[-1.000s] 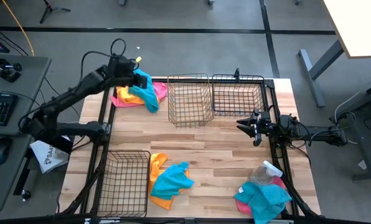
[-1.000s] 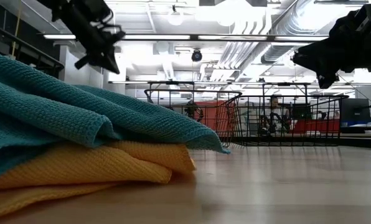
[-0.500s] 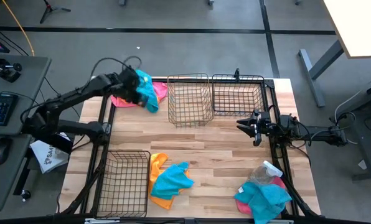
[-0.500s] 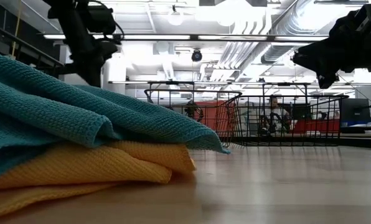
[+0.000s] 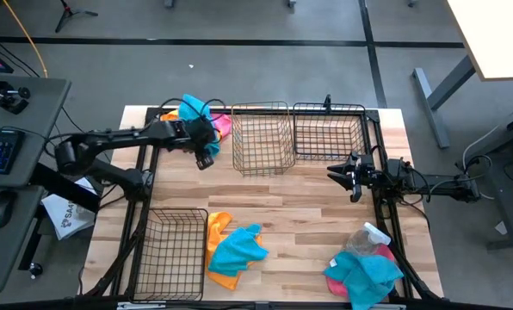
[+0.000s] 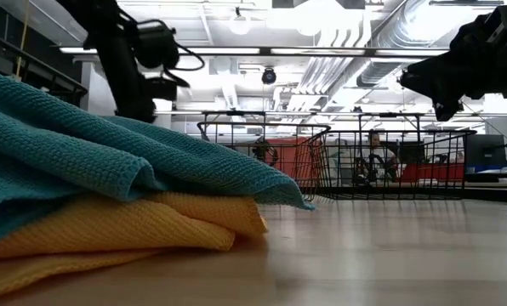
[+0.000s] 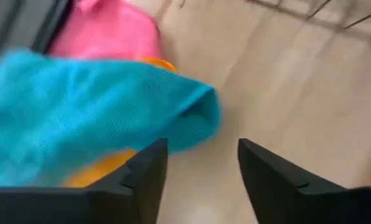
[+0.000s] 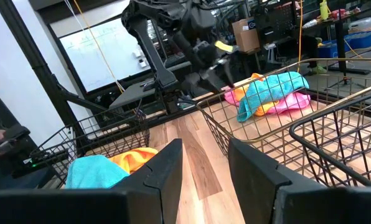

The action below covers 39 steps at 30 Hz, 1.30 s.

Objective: Sort microfiber towel by color & place in baskets
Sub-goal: Put the top blue towel into the bottom black wire basket

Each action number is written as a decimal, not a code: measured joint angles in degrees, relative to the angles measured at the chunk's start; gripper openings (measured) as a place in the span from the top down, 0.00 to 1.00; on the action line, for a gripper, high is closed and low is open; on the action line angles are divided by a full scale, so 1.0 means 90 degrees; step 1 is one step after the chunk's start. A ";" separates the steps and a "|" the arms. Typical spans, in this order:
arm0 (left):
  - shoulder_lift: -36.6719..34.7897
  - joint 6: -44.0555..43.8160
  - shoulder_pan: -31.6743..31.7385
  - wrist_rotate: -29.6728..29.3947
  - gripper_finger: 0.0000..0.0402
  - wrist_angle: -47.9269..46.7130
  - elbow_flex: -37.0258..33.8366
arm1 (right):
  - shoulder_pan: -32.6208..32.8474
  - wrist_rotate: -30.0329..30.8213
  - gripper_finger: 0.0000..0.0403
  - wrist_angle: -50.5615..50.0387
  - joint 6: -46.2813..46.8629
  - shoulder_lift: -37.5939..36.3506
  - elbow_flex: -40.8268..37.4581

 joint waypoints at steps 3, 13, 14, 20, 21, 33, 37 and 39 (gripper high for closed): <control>0.0406 0.0670 -0.0011 -0.0074 0.45 0.0242 0.0000 | 0.0000 -0.0001 0.69 -0.0002 -0.0002 0.0000 0.0000; 0.1419 0.1269 -0.0248 -0.1256 0.41 0.0766 0.0000 | -0.0001 -0.0001 0.69 -0.0001 0.0000 0.0000 -0.0001; 0.1461 0.1269 -0.0262 -0.1263 0.41 0.0897 0.0000 | 0.0000 -0.0001 0.69 0.0001 -0.0002 0.0000 -0.0001; 0.1672 0.1308 -0.0277 -0.1533 0.43 0.1212 0.0000 | 0.0000 -0.0001 0.69 -0.0002 -0.0002 0.0000 -0.0002; 0.1690 0.1317 -0.0275 -0.1531 0.46 0.1224 0.0000 | -0.0002 -0.0001 0.69 0.0000 -0.0002 0.0000 0.0001; 0.0923 0.0761 -0.0343 -0.1509 0.98 -0.0200 0.0402 | 0.0000 0.0002 0.69 -0.0002 -0.0002 0.0000 -0.0002; -0.0204 0.0708 -0.0504 -0.1636 1.00 -0.0740 0.0828 | -0.0002 0.0000 0.69 -0.0002 -0.0002 0.0000 0.0000; -0.0751 0.0653 -0.0568 -0.1813 1.00 -0.1052 0.1101 | 0.0000 -0.0001 0.69 -0.0001 -0.0001 0.0000 0.0001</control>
